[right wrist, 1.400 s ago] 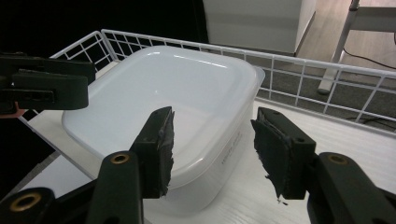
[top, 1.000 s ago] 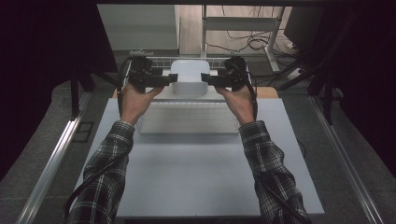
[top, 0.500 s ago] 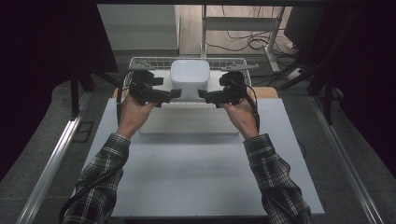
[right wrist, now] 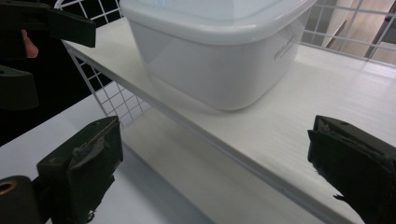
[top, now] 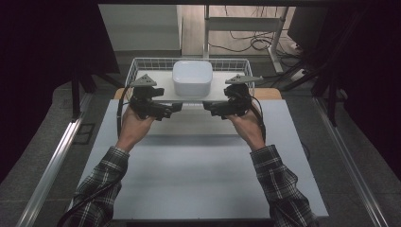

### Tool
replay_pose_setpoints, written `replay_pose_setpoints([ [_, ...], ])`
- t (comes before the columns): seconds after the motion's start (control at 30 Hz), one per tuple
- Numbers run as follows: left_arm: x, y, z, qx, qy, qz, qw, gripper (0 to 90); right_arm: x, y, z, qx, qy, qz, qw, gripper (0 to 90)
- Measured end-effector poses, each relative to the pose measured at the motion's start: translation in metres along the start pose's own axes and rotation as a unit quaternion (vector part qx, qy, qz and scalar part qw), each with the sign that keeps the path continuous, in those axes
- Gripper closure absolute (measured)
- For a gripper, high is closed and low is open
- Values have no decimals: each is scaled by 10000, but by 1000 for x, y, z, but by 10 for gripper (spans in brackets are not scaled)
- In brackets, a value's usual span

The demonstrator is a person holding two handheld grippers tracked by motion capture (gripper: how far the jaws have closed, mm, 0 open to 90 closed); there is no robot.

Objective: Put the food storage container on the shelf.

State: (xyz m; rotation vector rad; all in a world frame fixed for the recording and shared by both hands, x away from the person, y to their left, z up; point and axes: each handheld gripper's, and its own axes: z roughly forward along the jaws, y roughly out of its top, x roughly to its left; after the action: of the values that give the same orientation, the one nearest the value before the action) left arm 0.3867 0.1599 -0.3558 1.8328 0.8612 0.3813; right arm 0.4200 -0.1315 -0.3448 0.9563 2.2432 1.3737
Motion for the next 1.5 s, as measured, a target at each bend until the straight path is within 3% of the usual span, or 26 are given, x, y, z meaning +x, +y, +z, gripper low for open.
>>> replay_pose_setpoints([
  [0.43,-11,-17,-5,-125,-117,68,9998,69,8,-14,-6,0,70,-185,9998,29],
  [0.67,-14,-28,-5,-26,-205,13,9998,69,15,-20,-12,-43,158,-267,9995,29],
  [1.5,-34,-78,-10,278,-103,51,9995,40,38,-59,-19,45,379,-522,9979,10],
])
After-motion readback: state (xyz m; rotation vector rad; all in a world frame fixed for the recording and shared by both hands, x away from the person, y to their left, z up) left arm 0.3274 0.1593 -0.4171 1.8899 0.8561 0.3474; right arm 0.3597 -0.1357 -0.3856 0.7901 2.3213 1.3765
